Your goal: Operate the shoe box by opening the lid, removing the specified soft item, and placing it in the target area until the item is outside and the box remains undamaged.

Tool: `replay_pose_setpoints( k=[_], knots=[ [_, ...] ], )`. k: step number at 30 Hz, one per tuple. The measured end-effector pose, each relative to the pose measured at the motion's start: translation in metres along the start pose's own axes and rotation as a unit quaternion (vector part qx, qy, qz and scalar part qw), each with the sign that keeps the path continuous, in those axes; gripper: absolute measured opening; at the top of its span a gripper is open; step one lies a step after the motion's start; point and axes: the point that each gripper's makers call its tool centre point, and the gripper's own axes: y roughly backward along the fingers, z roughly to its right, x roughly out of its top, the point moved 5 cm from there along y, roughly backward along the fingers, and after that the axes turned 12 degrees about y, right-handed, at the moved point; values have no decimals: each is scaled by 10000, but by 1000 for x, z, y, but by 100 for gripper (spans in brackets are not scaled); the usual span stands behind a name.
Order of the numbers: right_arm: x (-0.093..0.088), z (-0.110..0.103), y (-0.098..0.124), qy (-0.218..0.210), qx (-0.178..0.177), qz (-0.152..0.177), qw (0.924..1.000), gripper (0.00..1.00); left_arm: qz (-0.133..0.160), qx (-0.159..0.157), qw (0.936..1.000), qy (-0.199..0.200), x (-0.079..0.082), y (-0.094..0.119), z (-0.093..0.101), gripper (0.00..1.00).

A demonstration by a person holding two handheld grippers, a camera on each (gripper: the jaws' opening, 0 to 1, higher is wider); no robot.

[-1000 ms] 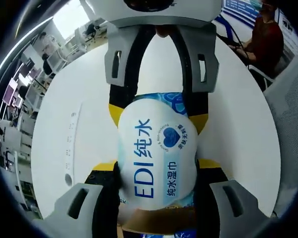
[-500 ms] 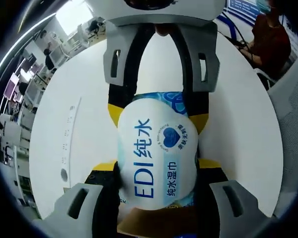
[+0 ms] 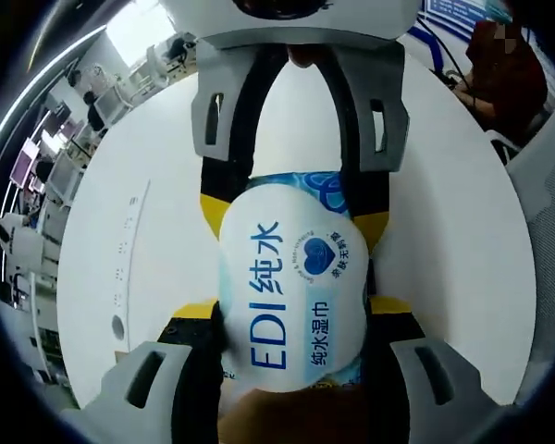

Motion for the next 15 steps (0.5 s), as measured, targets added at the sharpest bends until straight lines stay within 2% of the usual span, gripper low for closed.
replay_pose_setpoints(
  k=[15],
  knots=[
    [-9,-5,-5,60,-62,-107,9999,53,153,30,9999,18,0,-7,4,60]
  ],
)
